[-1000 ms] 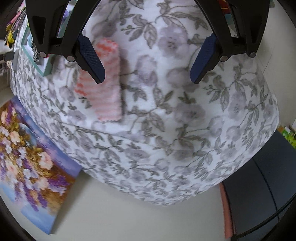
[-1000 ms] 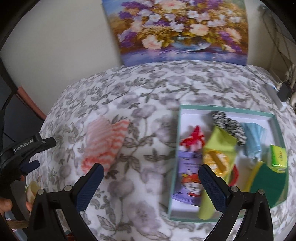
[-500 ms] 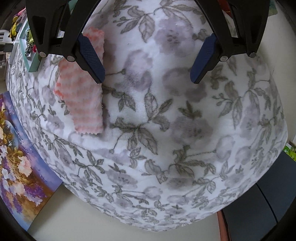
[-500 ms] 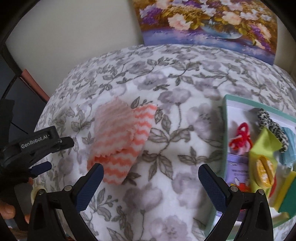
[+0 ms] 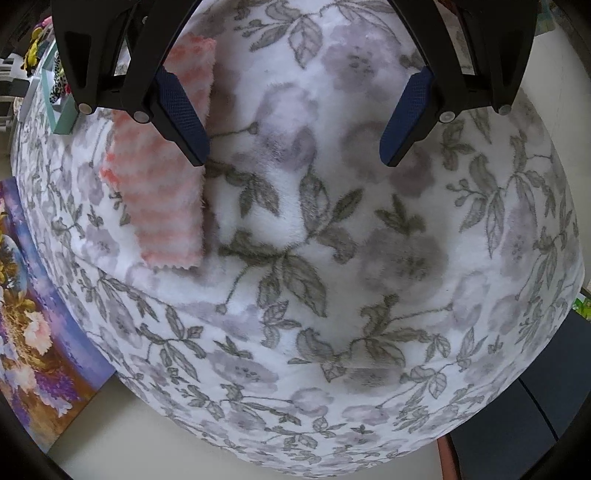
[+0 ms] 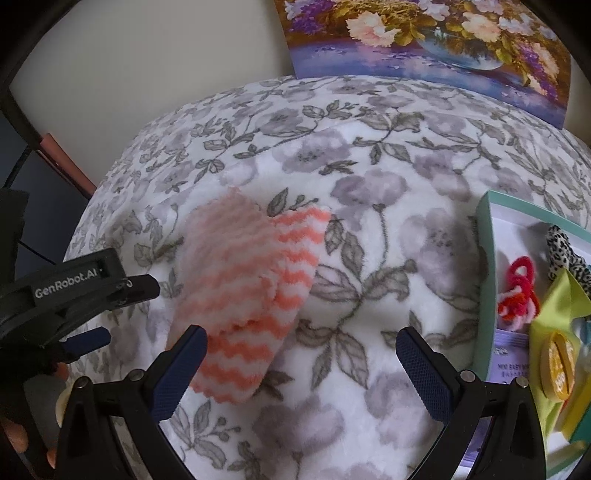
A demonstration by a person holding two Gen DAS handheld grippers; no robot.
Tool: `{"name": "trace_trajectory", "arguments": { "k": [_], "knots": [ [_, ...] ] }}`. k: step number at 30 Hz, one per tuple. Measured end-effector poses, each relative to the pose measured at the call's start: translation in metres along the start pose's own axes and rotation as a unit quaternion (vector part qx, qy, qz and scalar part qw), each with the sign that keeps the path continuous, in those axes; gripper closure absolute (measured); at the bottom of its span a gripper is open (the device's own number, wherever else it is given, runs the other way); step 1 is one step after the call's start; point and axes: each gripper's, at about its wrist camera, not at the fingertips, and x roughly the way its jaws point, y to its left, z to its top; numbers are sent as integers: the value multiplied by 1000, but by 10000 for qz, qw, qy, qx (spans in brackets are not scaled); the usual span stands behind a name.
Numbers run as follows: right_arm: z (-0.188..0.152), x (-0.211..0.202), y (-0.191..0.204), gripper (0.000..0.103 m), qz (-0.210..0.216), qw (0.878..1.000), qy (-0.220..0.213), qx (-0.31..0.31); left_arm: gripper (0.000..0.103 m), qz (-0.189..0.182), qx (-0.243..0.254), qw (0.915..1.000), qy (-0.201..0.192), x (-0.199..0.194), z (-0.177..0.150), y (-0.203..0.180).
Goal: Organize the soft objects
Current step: 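Move the right tool back to the pink-orange striped towel on the bed, then grasp the striped towel with the right tool and lift it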
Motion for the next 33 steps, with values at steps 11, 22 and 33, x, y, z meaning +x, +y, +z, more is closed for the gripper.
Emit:
{"name": "trace_trajectory", "arguments": {
  "k": [11, 22, 33],
  "knots": [
    [1, 13, 19, 22, 179, 9997, 13, -181, 9, 63, -276, 9996, 87, 8, 4, 14],
    [5, -4, 17, 94, 443, 9986, -219, -168, 9, -71, -245, 9997, 52, -1, 0, 15],
    [19, -46, -14, 96, 538, 9961, -663, 200, 9, -325, 223, 9992, 6, -5, -9, -17]
  ]
}}
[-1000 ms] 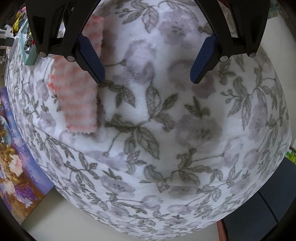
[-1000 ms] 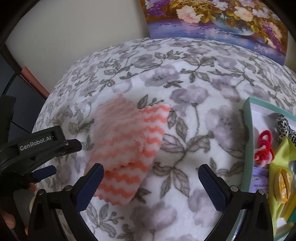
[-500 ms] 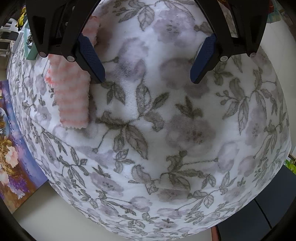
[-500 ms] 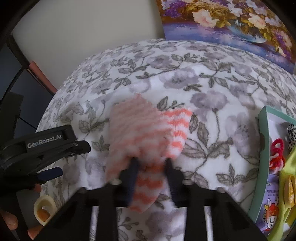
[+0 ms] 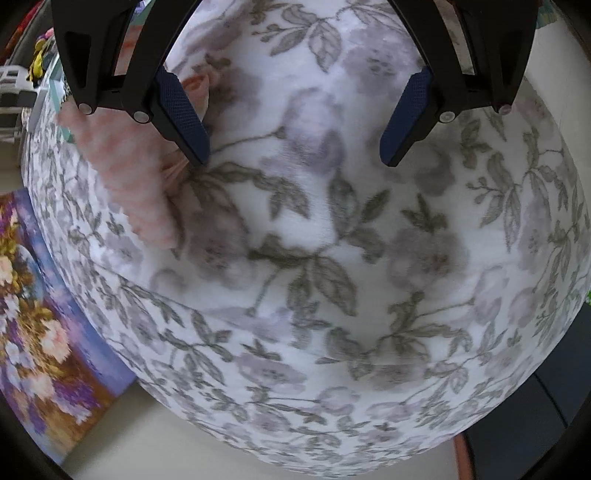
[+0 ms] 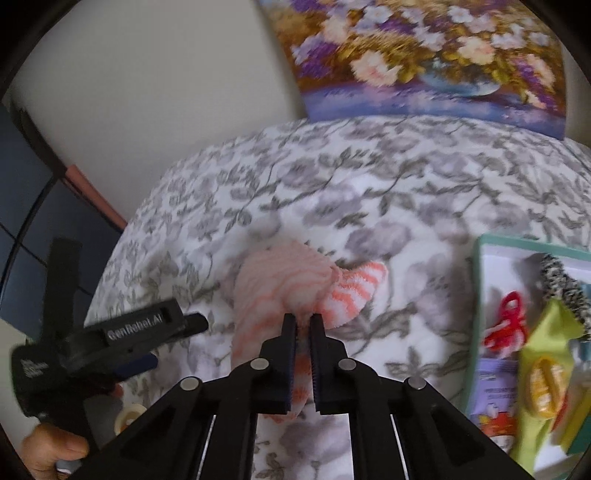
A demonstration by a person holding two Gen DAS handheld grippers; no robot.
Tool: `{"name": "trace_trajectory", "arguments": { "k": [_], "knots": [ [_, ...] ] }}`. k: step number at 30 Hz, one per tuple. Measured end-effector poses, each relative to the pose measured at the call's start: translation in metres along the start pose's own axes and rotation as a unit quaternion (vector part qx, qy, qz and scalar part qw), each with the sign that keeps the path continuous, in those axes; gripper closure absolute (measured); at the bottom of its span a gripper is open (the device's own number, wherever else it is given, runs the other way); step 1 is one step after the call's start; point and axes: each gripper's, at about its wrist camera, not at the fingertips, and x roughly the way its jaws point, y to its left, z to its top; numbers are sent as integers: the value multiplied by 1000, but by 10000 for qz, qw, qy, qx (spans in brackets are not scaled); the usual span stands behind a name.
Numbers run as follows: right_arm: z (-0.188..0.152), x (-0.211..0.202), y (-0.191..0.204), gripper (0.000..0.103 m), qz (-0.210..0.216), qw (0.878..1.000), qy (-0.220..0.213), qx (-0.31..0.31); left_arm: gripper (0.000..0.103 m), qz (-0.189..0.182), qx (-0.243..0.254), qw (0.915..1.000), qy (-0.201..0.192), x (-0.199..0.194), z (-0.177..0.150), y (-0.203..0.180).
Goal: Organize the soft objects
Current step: 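Grasp the striped towel with the right tool and lift it, then carry the striped towel over the tray with the right tool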
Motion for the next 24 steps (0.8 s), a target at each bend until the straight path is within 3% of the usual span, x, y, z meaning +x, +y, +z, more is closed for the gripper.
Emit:
{"name": "trace_trajectory", "arguments": {
  "k": [12, 16, 18, 20, 21, 23, 24],
  "knots": [
    [15, -44, -50, 96, -233, 9979, -382, 476, 10, -211, 782, 9966, 152, 16, -22, -51],
    [15, -54, -63, 95, -327, 9971, -429, 536, 12, -551, 980, 9935, 184, 26, -28, -70],
    [15, -56, -70, 95, -366, 9968, -413, 572, 26, -696, 1004, 9923, 195, 29, -30, -76],
    [14, -57, -75, 96, -382, 9967, -395, 602, 50, -822, 1044, 9908, 238, 33, -33, -84],
    [14, -57, -77, 96, -396, 9966, -382, 614, 57, -908, 1073, 9897, 258, 34, -34, -88],
    [13, -58, -82, 96, -410, 9963, -368, 654, 86, -1088, 1151, 9870, 285, 35, -39, -97],
    [12, -59, -84, 96, -405, 9962, -368, 675, 87, -1093, 1197, 9864, 264, 33, -40, -99]
  ]
}}
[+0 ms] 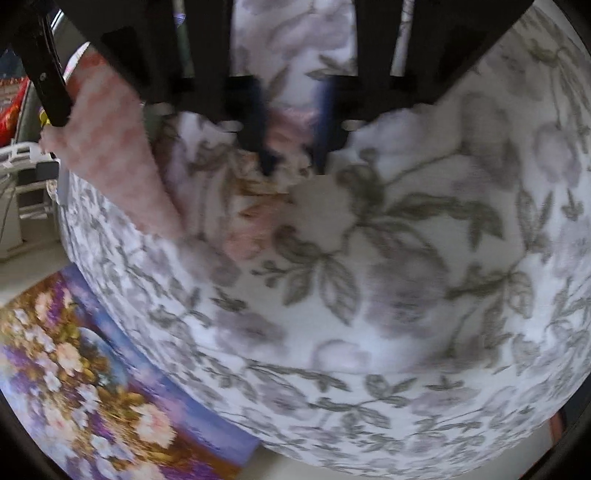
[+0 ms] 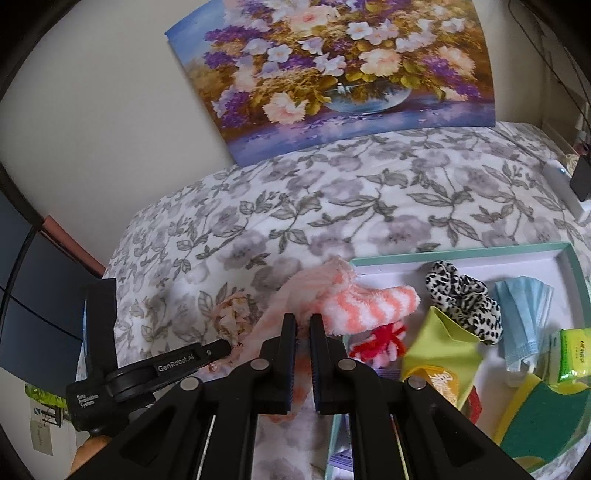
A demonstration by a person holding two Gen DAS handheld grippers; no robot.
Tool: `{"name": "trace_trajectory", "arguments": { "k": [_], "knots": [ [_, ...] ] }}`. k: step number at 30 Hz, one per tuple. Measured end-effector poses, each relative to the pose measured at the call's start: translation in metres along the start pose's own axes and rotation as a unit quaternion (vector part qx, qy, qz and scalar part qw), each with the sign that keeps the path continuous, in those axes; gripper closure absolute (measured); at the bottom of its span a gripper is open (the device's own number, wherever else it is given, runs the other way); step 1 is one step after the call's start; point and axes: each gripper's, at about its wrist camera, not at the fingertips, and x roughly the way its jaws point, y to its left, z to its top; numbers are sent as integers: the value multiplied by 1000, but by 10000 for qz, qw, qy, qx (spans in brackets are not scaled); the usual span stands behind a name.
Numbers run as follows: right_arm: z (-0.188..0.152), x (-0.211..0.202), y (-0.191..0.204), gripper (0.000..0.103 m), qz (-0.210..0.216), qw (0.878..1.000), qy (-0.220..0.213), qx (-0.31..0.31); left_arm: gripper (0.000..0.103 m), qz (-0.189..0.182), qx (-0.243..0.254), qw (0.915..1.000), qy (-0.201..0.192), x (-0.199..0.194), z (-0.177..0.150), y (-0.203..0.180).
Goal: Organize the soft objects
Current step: 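Carry the striped towel over the tray with the right tool, then open the right tool to drop the striped towel in the tray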
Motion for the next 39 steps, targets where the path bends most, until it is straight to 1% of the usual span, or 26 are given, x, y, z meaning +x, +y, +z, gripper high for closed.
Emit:
{"name": "trace_trajectory", "arguments": {
  "k": [1, 3, 6, 9, 12, 15, 18, 20, 23, 24, 25, 26, 27, 28, 29, 31, 33, 34, 35, 36, 37, 38, 39],
  "knots": [
    [0, -2, -2, 96, 4, 10000, -5, 16, 90, 99, 83, 9999, -77, -3, -1, -5],
    [0, -8, -4, 96, 6, 10000, -49, 31, 91, 161, 182, 9995, -187, -11, -2, -13],
    [1, -28, -10, 96, 79, 9997, -232, 84, 92, 49, 328, 9987, -395, -30, -4, -25],
    [2, -53, -18, 96, 58, 9988, -475, 125, 92, -92, 631, 9961, -617, -51, -13, -51],
    [1, -76, -29, 96, -3, 9974, -691, 203, 92, -290, 952, 9926, -696, -70, -26, -74],
    [-1, -101, -45, 95, -221, 9954, -883, 305, 91, -475, 1392, 9869, -666, -76, -42, -107],
    [-5, -116, -64, 95, -521, 9933, -943, 419, 91, -598, 1817, 9802, -510, -75, -65, -137],
    [-8, -119, -76, 95, -674, 9927, -869, 486, 91, -606, 2035, 9764, -397, -69, -77, -154],
    [-14, -115, -97, 95, -976, 9919, -593, 555, 90, -575, 2348, 9701, -191, -59, -96, -173],
    [-16, -110, -105, 95, -1086, 9915, -437, 569, 89, -573, 2404, 9689, -123, -56, -100, -177],
    [-19, -108, -111, 95, -1157, 9910, -334, 584, 80, -556, 2424, 9686, -26, -51, -103, -180],
    [-21, -103, -118, 92, -1226, 9904, -183, 609, 65, -548, 2417, 9688, 17, -49, -104, -182],
    [-25, -99, -124, 92, -1277, 9897, -64, 647, 57, -529, 2396, 9694, 59, -47, -105, -183],
    [-27, -96, -129, 92, -1321, 9889, 38, 683, 45, -511, 2383, 9698, 70, -48, -107, -183],
    [-30, -94, -133, 92, -1360, 9880, 138, 718, 43, -494, 2362, 9704, 67, -49, -107, -183],
    [-37, -88, -143, 92, -1430, 9856, 343, 834, 43, -433, 2321, 9717, 49, -50, -106, -179],
    [-43, -85, -149, 89, -1443, 9840, 500, 921, 37, -320, 2257, 9737, 22, -50, -106, -174],
    [-47, -85, -150, 85, -1456, 9833, 554, 945, 32, -211, 2186, 9756, -9, -51, -106, -168],
    [-49, -85, -150, 75, -1458, 9830, 583, 948, 31, -130, 2131, 9769, -35, -51, -106, -164],
    [-51, -84, -150, 63, -1467, 9829, 599, 939, 31, -60, 2081, 9781, -54, -52, -105, -159],
    [-53, -84, -150, 57, -1489, 9827, 619, 914, 29, 40, 2013, 9795, -76, -53, -104, -153],
    [-55, -84, -149, 50, -1511, 9825, 643, 885, 24, 123, 1947, 9808, -93, -54, -104, -148],
    [-57, -84, -147, 47, -1533, 9823, 663, 847, 20, 203, 1884, 9818, -115, -55, -105, -143]
  ]
}}
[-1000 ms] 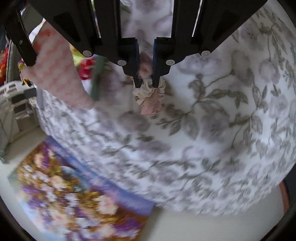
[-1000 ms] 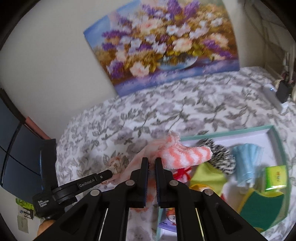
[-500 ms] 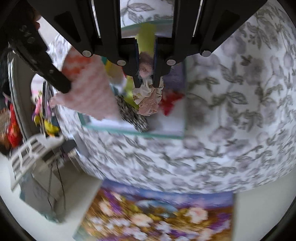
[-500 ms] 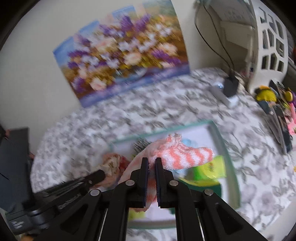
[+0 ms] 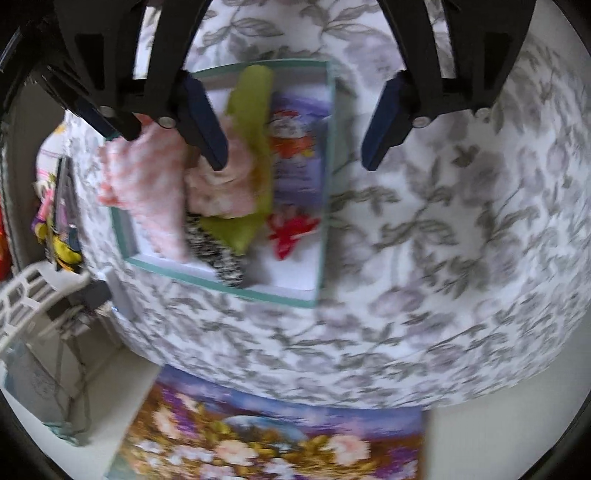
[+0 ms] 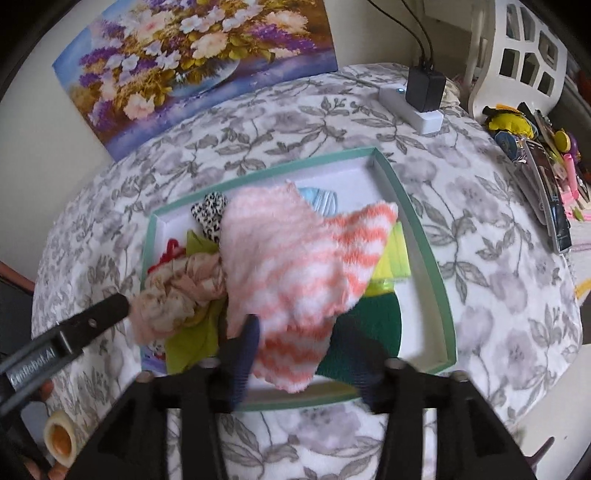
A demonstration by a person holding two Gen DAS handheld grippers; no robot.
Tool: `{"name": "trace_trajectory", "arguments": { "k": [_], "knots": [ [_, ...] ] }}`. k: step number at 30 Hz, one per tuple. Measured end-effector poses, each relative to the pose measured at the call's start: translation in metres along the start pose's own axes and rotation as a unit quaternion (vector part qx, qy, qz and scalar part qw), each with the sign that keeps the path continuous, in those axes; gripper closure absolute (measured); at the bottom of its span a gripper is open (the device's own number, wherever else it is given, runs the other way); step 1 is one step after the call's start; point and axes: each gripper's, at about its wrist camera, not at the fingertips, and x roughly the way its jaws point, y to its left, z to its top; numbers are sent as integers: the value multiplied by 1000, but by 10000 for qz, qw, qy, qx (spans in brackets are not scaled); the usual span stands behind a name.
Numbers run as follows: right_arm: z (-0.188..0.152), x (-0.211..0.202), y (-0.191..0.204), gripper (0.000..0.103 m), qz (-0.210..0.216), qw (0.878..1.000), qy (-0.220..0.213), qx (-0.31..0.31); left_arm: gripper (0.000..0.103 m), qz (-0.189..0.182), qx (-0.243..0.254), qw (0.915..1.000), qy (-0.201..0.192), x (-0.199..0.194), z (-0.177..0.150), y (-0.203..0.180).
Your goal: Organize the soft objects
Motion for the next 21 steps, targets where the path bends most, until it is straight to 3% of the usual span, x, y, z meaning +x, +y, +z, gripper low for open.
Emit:
{"name": "trace_trajectory", "arguments": {
  "k": [3, 9, 12, 21],
  "knots": [
    [-10, 3, 4, 42, -14, 10000, 58, -70, 17, 265, -113, 9996, -7, -3, -9, 11],
    [-32, 4, 17, 13, -69, 9995, 71, -307, 17, 808, -17, 9967, -78, -11, -35, 22],
    [-44, 1, 26, 0, -133, 9988, 30, -464, 7, 1029, 123, 9946, -98, -15, -49, 25],
    [-71, -12, 38, 0, -382, 9964, -133, -742, 7, 1366, 318, 9900, -176, -30, -76, 32]
  ]
}}
